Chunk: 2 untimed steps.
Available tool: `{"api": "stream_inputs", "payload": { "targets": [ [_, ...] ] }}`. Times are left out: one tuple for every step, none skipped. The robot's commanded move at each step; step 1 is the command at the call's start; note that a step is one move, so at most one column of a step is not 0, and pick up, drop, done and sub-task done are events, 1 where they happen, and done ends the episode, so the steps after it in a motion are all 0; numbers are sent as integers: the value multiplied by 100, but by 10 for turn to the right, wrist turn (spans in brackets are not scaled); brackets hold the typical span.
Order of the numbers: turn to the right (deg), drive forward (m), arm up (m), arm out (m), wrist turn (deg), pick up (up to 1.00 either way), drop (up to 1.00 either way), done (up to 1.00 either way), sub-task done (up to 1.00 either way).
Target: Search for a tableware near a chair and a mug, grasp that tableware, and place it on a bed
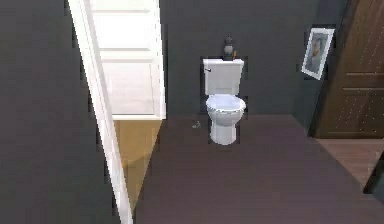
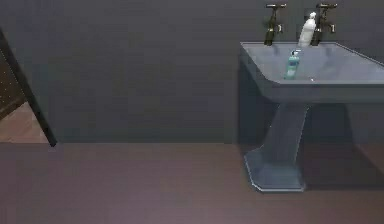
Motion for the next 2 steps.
{"api": "stream_inputs", "payload": {
  "targets": [
    [0,100,0,0,0,0,0,0,0],
    [30,0,0,0,0,0,0,0,0]
  ]
}}
